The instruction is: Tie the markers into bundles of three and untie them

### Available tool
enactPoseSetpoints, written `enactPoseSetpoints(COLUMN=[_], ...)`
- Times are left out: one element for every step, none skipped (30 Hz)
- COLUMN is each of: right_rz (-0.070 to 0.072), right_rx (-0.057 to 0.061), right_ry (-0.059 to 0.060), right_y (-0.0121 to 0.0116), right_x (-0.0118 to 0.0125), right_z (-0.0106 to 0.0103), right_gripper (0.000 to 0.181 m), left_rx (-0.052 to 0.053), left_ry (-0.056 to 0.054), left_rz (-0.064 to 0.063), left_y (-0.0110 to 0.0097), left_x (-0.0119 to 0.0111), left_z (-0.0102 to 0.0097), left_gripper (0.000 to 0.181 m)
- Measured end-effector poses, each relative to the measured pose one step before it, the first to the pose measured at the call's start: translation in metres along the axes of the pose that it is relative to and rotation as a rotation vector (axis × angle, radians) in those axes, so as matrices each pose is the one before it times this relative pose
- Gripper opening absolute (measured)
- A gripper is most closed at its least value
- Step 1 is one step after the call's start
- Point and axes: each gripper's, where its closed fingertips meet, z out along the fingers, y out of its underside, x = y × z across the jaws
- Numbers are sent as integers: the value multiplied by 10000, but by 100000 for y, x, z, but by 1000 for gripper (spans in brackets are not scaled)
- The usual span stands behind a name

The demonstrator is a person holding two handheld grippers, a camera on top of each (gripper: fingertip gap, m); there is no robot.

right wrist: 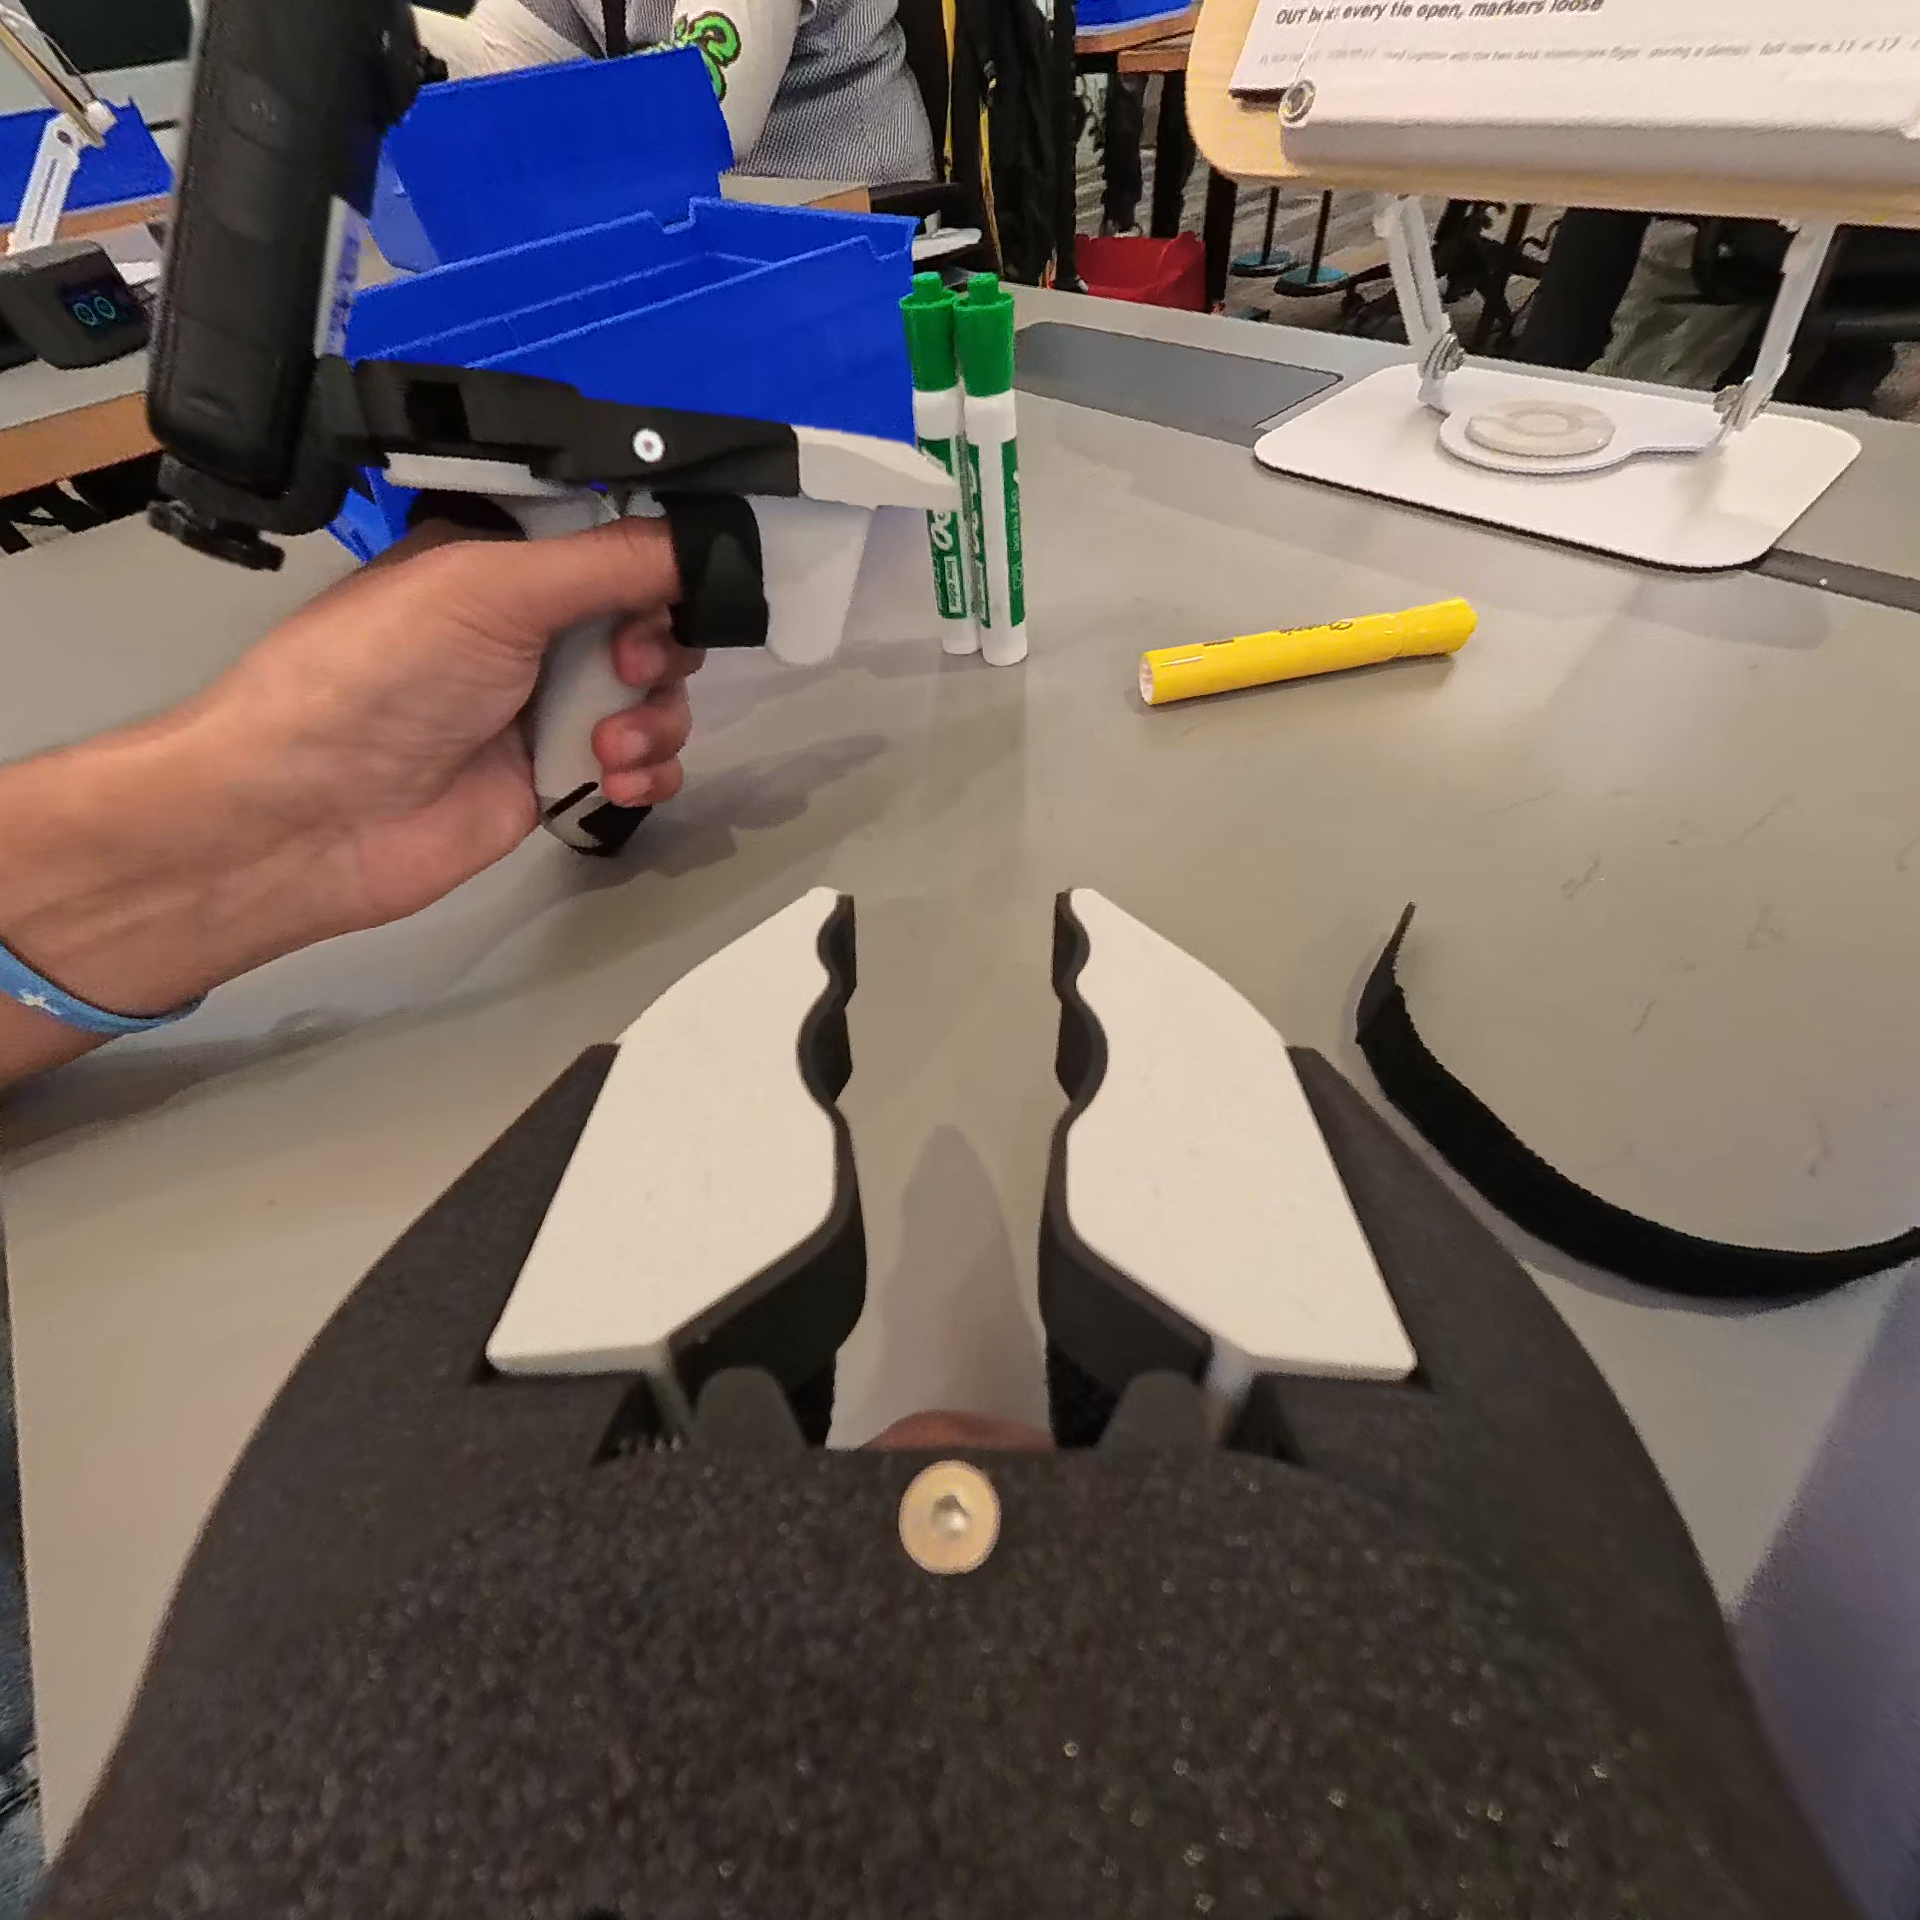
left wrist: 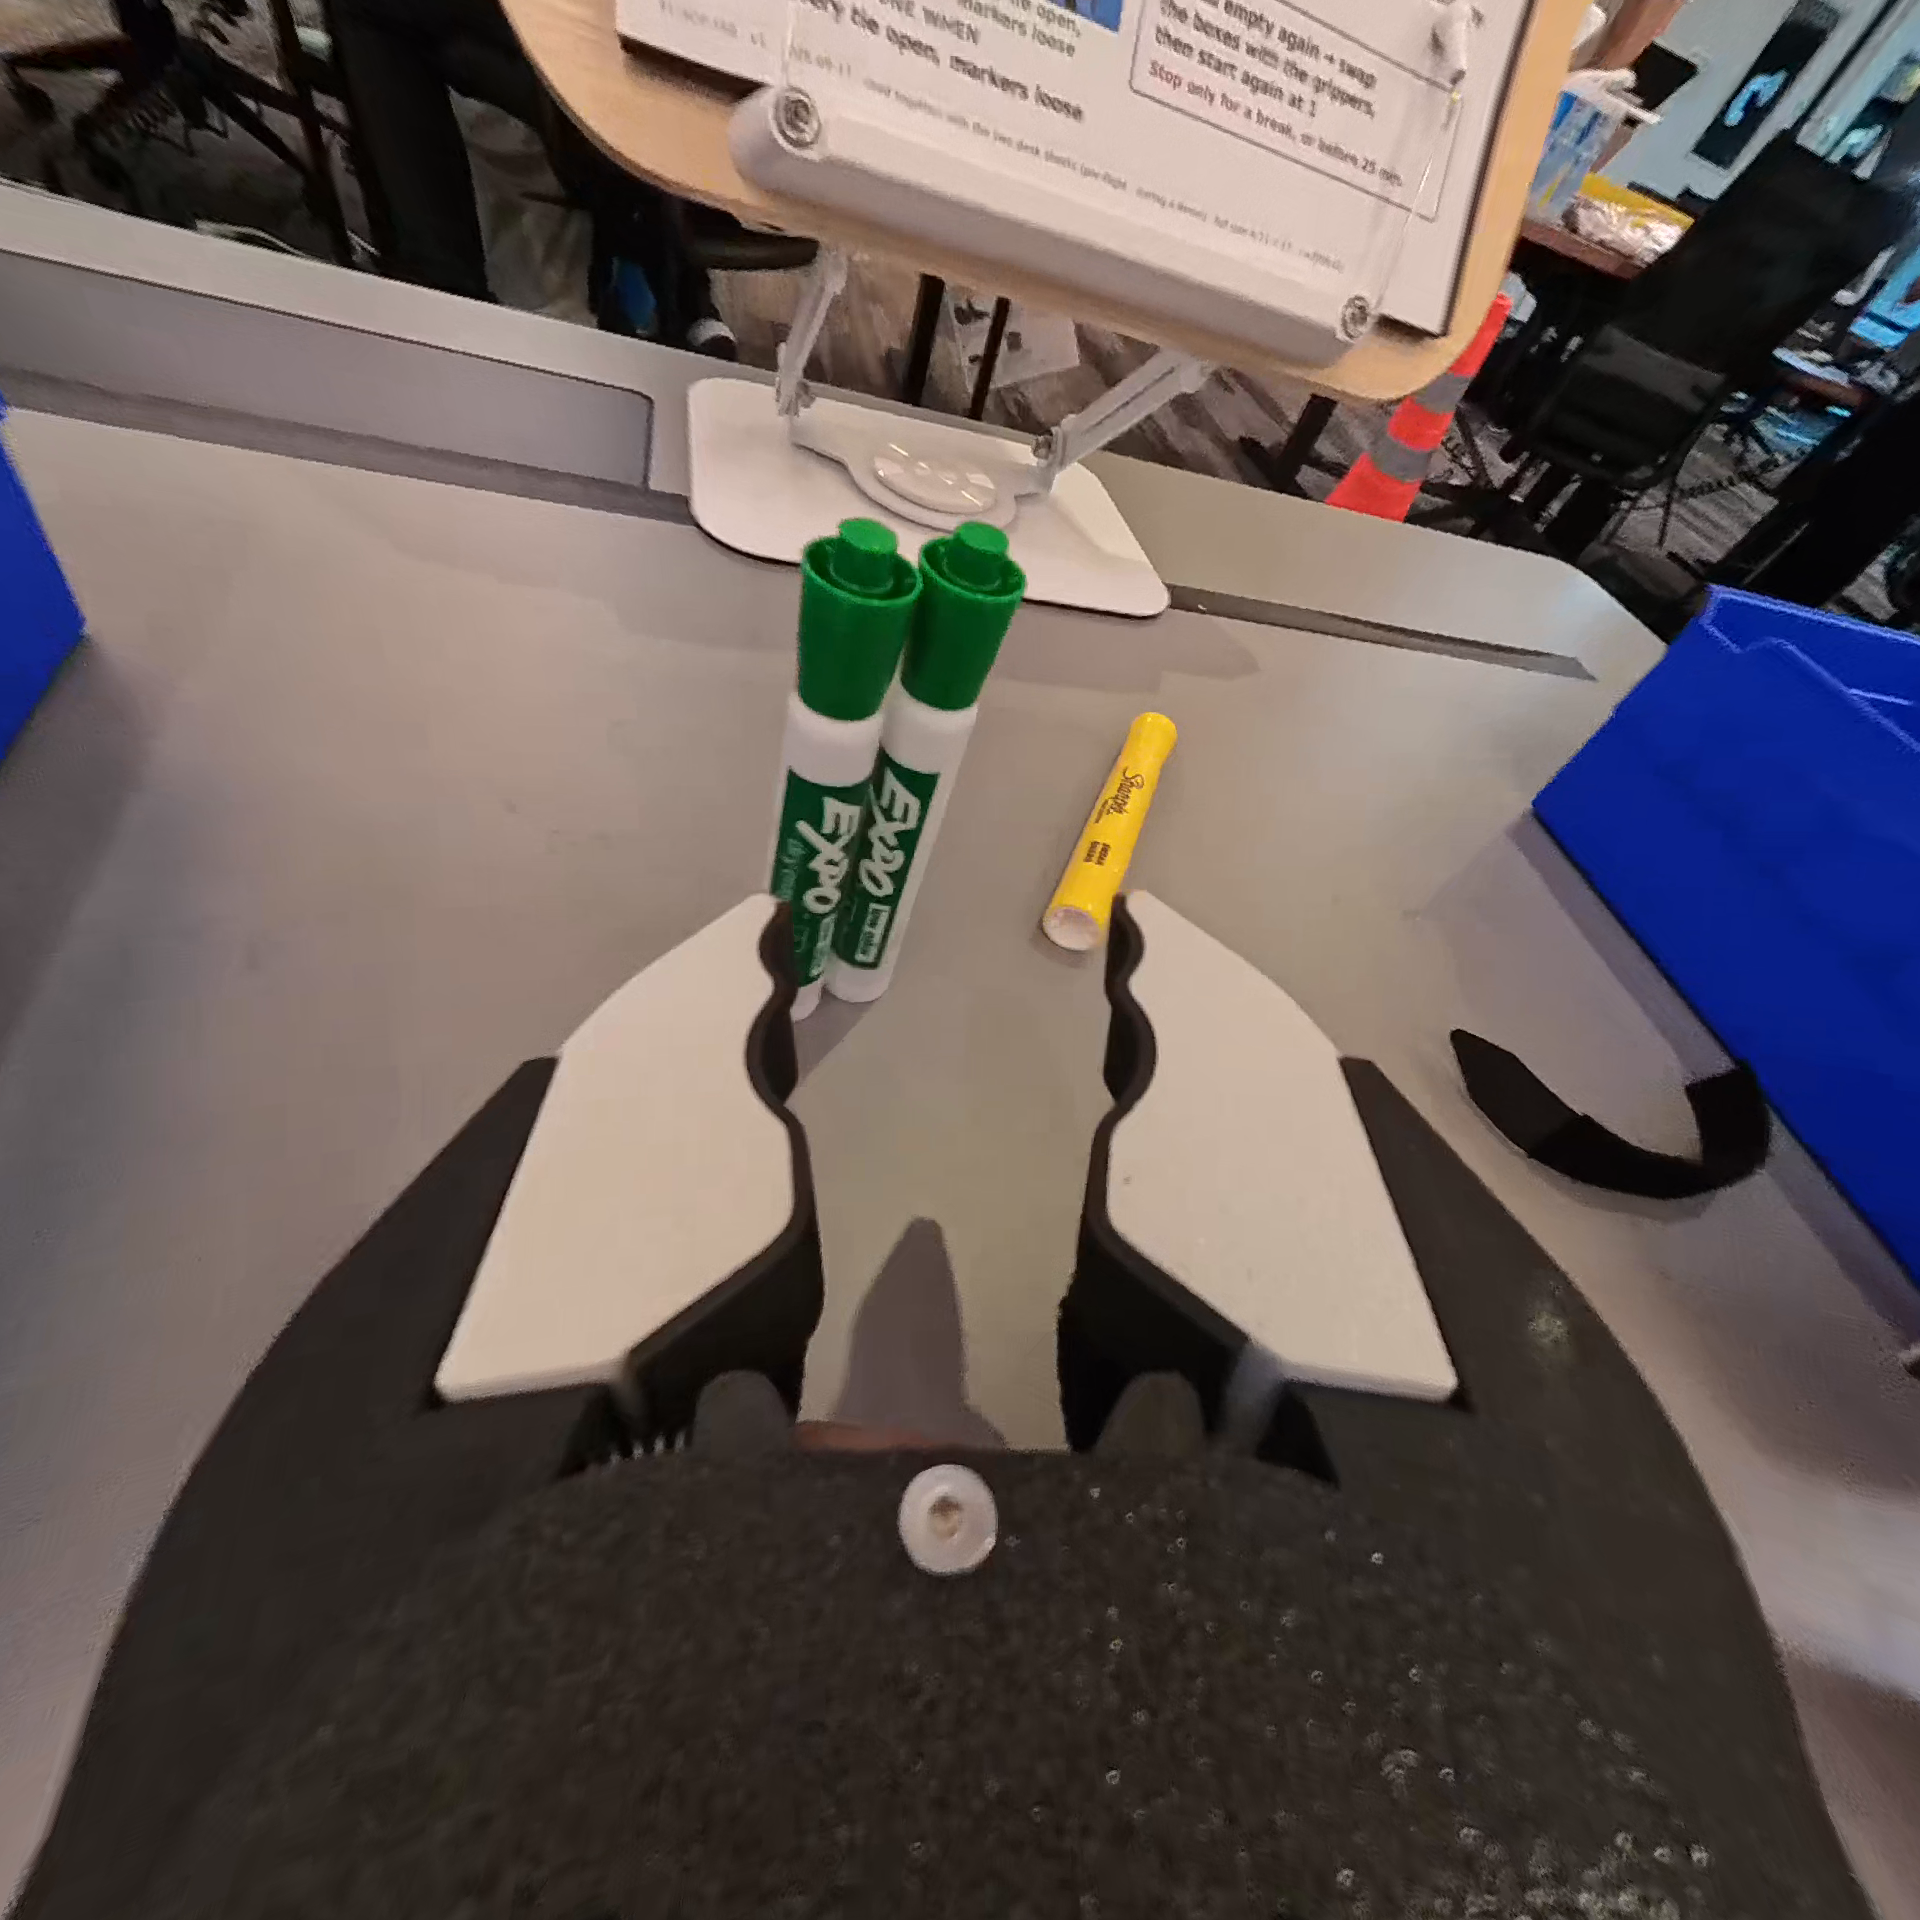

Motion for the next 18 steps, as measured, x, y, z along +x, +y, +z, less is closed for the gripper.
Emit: enactPoseSetpoints(right_rz=[40, 45, 48, 39, 26, 13, 4, 0, 0, 2, -5, -15, -17, -22, -24, -20, -14, -13], right_rx=[11, 11, -1, -11, -9, -1, -7, -8, -7, -16, -21, -16, -17, -22, -27, -21, -18, -15], right_ry=[15, 14, 5, -2, 4, 9, 4, 5, -3, -9, -5, -5, -6, -10, 3, -3, -14, -7], right_y=[-4, 14, 34, 43, 33, 23, 14, 24, 14, 32, 36, 36, 23, 32, 44, 26, 16, 13], right_x=[130, 127, 112, 75, 71, 64, 31, 20, -6, -25, -31, -43, -47, -62, -38, -49, -74, -49], right_z=[-37, -31, -23, -7, -6, 4, 2, 15, 12, 26, 35, 28, 38, 32, 40, 41, 32, 23], right_gripper=[36, 36, 36, 36, 35, 35, 35, 35, 35, 35, 35, 35, 35, 35, 35, 35, 35, 35], left_rx=[-82, -82, -55, -41, -59, -48, -27, -69, -85, -11, 4, -62, -80, -72, -83, -50, 18, 29], left_ry=[166, 93, 57, 51, 74, 87, 127, 165, 106, 24, 61, 102, 84, 81, 89, 30, -27, 11], left_rz=[52, 151, 219, 228, 193, 132, 79, 45, 25, 21, 33, 36, 39, 53, 65, 61, 35, -4], left_y=[108, 88, 19, -20, -26, -62, -74, -35, -12, -102, -114, -50, -4, -17, 1, -68, -179, -221], left_x=[284, 190, 136, 106, 82, 52, 74, 83, -24, -163, -103, -39, -55, -22, 0, -62, -137, -92], left_z=[57, 16, -29, -48, -69, -89, -98, -90, -107, -146, -145, -127, -137, -127, -132, -144, -156, -146], left_gripper=[56, 56, 56, 56, 56, 56, 56, 56, 56, 55, 55, 55, 54, 54, 55, 54, 54, 54])
